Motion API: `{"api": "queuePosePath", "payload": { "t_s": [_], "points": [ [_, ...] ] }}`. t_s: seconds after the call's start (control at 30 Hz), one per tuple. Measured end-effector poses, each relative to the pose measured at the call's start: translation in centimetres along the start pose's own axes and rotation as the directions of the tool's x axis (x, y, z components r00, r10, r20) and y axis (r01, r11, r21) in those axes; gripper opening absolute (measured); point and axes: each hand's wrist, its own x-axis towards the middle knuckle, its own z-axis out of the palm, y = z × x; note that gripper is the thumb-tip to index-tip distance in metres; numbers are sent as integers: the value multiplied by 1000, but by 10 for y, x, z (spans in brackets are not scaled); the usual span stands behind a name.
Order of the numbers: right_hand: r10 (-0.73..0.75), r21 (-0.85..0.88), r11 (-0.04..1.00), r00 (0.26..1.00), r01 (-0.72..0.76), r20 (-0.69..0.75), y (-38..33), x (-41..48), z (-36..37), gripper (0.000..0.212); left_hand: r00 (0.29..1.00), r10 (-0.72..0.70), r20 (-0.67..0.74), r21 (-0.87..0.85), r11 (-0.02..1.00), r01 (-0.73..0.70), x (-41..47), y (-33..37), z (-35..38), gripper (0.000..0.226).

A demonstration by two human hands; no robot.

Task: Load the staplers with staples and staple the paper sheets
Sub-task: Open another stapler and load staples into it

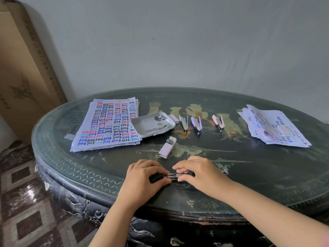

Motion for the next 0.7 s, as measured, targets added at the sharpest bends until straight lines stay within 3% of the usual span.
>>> {"api": "queuePosePath", "payload": {
  "t_s": [0.17,0.33,0.5,0.7],
  "points": [
    [-62,-4,998,997,62,-42,7,0,1,25,1000,8,-1,-2,1000,-8,0,1,0,33],
    [-199,-180,966,978,183,-70,8,-2,5,19,1000,8,-3,7,1000,-8,-1,0,0,33],
    [-181,-162,974,977,161,-116,13,-5,8,20,1000,7,-10,17,1000,-6,0,0,1,32],
    [-230,-247,951,960,186,-161,14,-9,15,2,1000,8,-12,13,1000,-7,-1,1,0,33]
  ]
}}
